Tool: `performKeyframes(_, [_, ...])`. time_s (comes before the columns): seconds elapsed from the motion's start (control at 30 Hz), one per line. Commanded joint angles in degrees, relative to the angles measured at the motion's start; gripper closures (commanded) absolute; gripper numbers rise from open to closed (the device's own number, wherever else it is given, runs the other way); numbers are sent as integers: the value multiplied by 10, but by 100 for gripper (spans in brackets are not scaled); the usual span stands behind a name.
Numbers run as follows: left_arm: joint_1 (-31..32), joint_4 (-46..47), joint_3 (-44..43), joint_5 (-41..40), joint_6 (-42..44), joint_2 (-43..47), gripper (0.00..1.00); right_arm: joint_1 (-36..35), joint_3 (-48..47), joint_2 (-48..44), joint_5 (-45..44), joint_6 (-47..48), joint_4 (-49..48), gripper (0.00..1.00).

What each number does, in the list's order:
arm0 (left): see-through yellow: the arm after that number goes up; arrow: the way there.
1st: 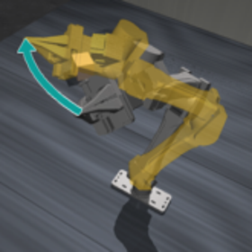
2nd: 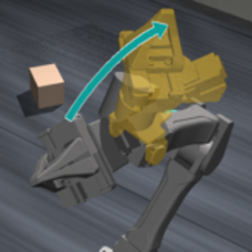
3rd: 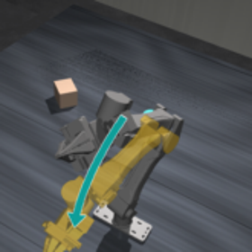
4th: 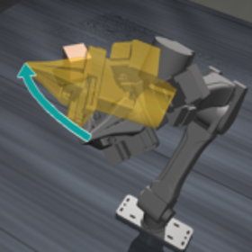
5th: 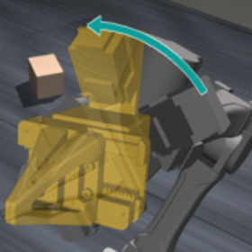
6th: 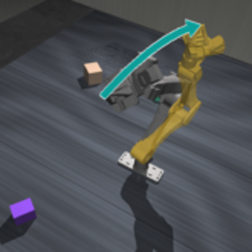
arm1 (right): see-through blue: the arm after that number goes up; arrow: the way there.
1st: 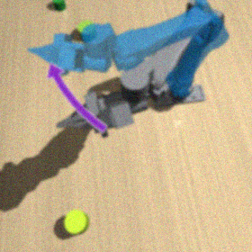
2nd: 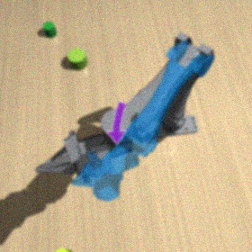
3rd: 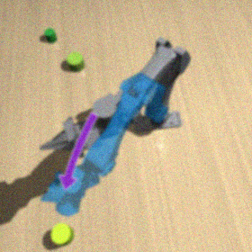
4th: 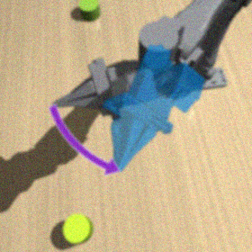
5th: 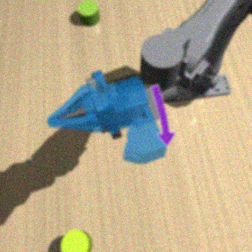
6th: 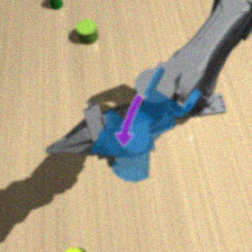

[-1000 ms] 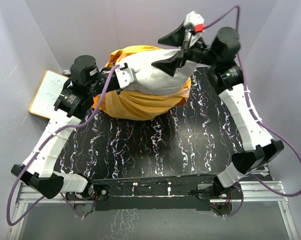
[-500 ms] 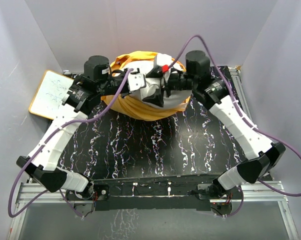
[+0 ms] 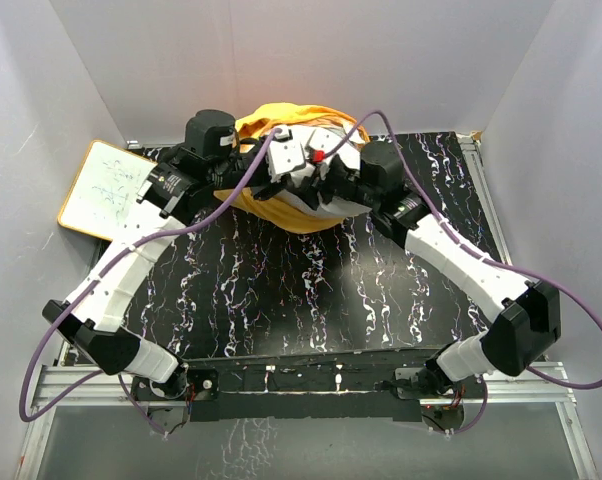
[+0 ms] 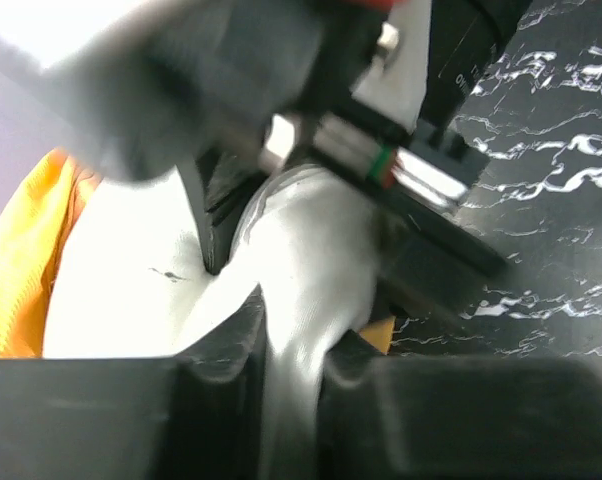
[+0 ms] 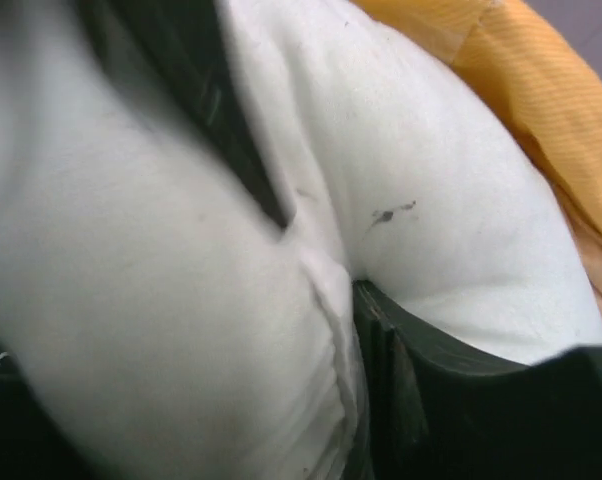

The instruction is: Remove the pillowcase from the pillow

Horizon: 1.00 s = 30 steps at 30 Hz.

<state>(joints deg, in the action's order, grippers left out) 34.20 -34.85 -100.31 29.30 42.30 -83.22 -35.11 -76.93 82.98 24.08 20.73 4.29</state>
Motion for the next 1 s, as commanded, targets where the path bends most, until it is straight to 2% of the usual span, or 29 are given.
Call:
performKeyframes(0.0, [15, 59, -67, 36, -72, 39, 37, 76, 84, -24, 43, -142, -155, 52])
performKeyframes(0.07, [12, 58, -58, -6, -90, 45, 14, 116, 112, -37, 97, -203, -211, 62])
performKeyframes(0.13, [-14, 70, -37, -30, -114, 53, 4, 157, 130, -41, 154, -266, -251, 72])
performKeyframes(0.17, [-43, 85, -26, -22, -137, 62, 3, 173, 138, -42, 172, -285, -264, 77])
performKeyframes(0.23, [-107, 102, -11, 9, -189, 59, 3, 199, 150, -44, 202, -316, -284, 86])
performKeyframes(0.33, [-153, 113, 4, 4, -224, 39, 3, 217, 177, -54, 234, -340, -322, 92])
performKeyframes(0.5, [-164, 147, 18, 27, -253, -7, 3, 218, 200, -59, 296, -386, -382, 92])
performKeyframes(0.6, [-164, 182, 13, 20, -259, -38, 6, 218, 218, -61, 323, -413, -417, 92])
performKeyframes(0.7, [-165, 163, -28, 41, -268, -79, 8, 218, 234, -63, 338, -436, -444, 92])
performKeyframes(0.8, [-165, 133, -46, 101, -267, -97, 8, 218, 243, -61, 355, -444, -456, 92])
performKeyframes(0.87, [-165, 149, -26, 114, -267, -92, 14, 218, 247, -55, 376, -456, -474, 92])
performKeyframes(0.97, [-165, 181, 8, 93, -256, -85, 27, 218, 244, -46, 410, -475, -492, 92])
